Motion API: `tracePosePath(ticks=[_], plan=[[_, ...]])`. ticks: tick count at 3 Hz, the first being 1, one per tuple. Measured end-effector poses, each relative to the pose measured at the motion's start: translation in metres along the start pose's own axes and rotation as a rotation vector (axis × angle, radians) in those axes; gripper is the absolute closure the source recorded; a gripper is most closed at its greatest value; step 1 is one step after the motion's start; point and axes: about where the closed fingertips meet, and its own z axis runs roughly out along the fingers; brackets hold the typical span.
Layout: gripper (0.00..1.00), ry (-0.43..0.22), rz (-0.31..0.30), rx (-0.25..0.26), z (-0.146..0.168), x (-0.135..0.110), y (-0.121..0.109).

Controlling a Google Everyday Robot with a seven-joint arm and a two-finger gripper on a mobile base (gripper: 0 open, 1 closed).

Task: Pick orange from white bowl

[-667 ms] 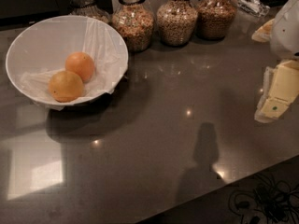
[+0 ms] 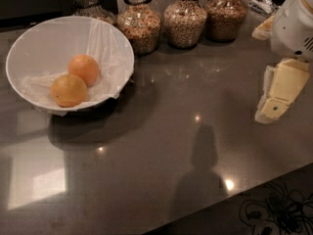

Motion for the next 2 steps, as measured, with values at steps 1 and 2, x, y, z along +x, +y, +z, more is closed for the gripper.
tracePosePath(ticks=[1,2], plan=[[0.0,-0.057,-0.084,0.015,0.015,-0.044,-0.019],[0.0,-0.128,-0.162,0.03,0.028,-0.096,-0.039]])
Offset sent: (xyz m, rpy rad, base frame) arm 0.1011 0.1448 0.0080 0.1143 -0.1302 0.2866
